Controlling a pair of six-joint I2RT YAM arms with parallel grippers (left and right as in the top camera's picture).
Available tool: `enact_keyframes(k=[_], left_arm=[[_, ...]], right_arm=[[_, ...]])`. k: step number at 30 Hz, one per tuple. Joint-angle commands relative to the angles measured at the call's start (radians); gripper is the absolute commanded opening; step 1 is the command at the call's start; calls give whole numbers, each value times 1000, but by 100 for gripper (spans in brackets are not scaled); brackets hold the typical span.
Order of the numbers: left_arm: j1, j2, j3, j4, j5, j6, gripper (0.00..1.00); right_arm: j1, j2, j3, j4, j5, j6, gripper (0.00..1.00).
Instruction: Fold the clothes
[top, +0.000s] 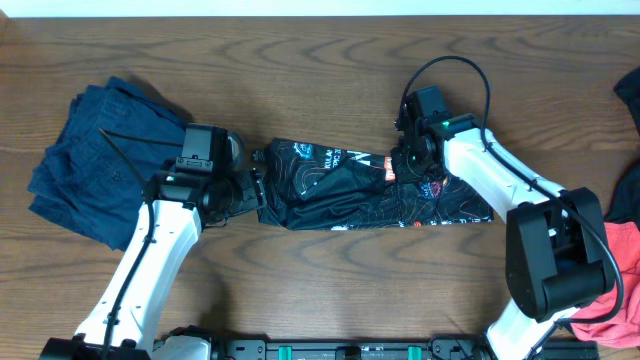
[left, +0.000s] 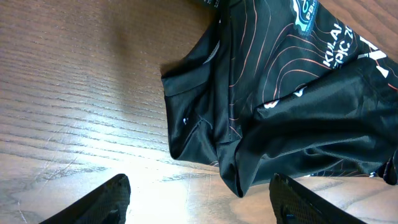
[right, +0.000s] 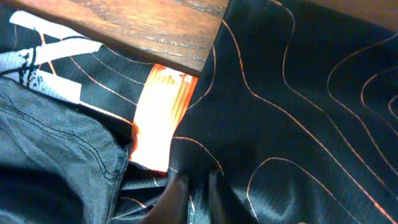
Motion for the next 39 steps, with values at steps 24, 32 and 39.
enact_keyframes(k=[24,32,39], left_arm=[[4,-3,-11,-11,2,-6,74],[4,-4,-11,-11,2,-6,73],[4,-3,-11,-11,2,-5,74]], right_arm=[[9,17,-12,-5,59,104,29],[10,17,-25,-5,58,104,4],[22,10,-25,-18,55,100,1]])
